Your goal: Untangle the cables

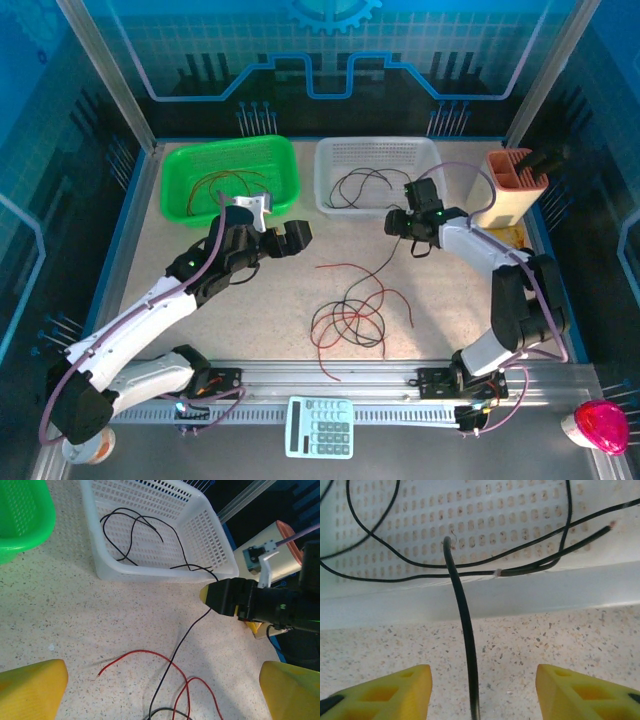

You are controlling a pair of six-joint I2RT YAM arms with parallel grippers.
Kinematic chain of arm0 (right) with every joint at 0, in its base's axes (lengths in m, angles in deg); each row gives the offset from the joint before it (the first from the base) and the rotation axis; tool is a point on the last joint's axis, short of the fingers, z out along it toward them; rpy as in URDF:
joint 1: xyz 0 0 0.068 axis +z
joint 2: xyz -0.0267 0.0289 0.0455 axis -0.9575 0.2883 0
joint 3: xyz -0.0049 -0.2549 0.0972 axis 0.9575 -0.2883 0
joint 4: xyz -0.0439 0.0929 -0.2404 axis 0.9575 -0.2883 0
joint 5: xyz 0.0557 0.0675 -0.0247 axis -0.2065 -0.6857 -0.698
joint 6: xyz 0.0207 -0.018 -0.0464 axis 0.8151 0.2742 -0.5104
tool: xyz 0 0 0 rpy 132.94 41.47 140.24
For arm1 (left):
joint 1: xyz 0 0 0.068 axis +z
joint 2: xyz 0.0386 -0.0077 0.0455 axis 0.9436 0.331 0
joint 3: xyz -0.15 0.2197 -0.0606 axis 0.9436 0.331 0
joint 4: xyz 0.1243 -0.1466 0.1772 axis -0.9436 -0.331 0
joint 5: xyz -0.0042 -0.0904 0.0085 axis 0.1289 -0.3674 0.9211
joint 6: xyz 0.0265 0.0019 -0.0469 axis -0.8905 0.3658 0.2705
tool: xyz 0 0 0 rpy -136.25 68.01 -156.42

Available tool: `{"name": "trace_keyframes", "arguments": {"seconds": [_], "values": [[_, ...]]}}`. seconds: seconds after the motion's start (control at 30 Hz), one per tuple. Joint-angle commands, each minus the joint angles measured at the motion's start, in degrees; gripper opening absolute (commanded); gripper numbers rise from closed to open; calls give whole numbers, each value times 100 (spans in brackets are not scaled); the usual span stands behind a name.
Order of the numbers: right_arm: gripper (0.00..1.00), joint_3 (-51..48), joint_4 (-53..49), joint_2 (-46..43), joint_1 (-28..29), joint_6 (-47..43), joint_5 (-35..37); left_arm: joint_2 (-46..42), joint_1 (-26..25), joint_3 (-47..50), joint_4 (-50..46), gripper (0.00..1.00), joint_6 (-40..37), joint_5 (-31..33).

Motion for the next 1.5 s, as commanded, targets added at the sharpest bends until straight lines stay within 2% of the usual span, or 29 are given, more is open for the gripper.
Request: {"name": "trace_keyframes", "arguments": {"seconds": [0.0,0.1,0.2,0.37,0.5,0.67,1.1,1.3,1.47], "values": [[50,68,153,227,-69,-61,-101,-33,6,-188,-7,99,-49,-98],[34,127,136,340,-69,-145,-125,-66,7,-180,-13,99,-49,-89],[1,209,75,267,-63,-229,-234,-60,8,-180,-9,99,-49,-106],[0,432,-39,-452,34,-195,-578,-51,10,-156,81,99,-19,-135],[0,1067,-214,-945,168,-111,-783,-20,6,-131,169,99,-3,-166],[0,1926,-271,-1109,208,137,-1018,6,11,-110,261,99,13,-234],[0,3829,44,-581,444,605,-1354,408,-2,-456,506,99,-251,-657],[0,4787,621,-141,397,508,-1148,498,-28,-551,539,99,-295,-660],[0,5405,976,259,135,448,-940,590,-37,-554,559,99,-248,-662]]}}
